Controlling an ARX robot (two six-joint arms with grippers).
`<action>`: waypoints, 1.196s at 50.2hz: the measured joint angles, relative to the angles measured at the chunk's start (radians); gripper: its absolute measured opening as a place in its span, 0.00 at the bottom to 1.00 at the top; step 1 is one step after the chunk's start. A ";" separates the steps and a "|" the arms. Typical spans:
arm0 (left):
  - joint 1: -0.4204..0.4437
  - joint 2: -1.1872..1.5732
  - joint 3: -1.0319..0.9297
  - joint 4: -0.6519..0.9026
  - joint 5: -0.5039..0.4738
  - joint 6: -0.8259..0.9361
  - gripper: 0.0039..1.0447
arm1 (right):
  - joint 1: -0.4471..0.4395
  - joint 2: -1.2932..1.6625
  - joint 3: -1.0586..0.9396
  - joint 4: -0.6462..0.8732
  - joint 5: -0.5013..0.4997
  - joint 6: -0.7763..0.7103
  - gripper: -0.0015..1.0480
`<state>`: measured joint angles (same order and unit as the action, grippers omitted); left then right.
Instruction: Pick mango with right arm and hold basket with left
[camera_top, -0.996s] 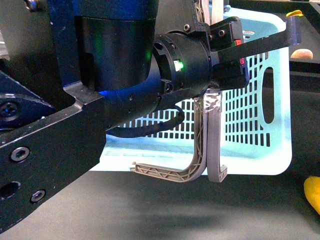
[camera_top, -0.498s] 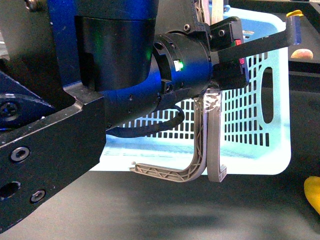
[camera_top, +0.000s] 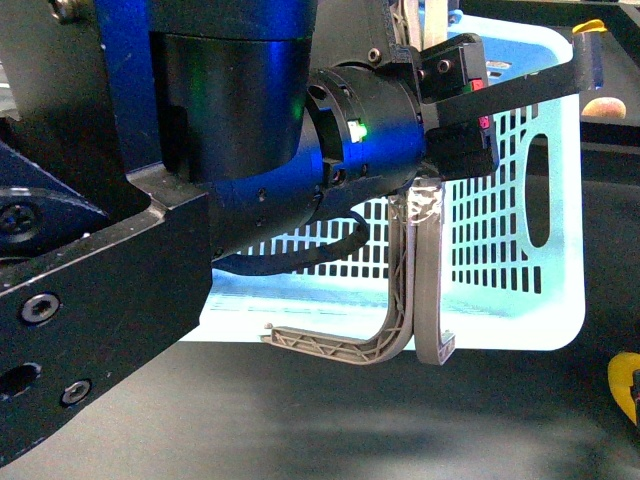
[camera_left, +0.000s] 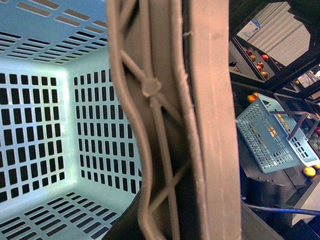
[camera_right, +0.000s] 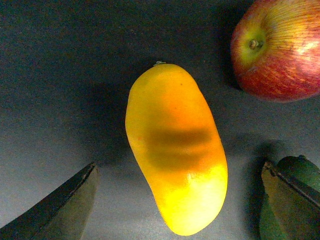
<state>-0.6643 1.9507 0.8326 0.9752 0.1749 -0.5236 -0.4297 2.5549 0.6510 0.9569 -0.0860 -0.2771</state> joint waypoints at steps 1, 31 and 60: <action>0.000 0.000 0.000 0.000 0.000 0.000 0.15 | 0.000 0.008 0.008 -0.004 0.000 0.000 0.92; 0.000 0.000 0.000 0.000 0.000 0.000 0.15 | 0.004 0.154 0.170 -0.053 0.023 0.027 0.92; 0.000 0.000 0.000 0.000 0.000 0.000 0.15 | -0.045 0.114 0.116 -0.038 -0.010 0.072 0.54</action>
<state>-0.6643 1.9507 0.8326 0.9752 0.1753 -0.5236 -0.4747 2.6686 0.7670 0.9188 -0.0956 -0.2050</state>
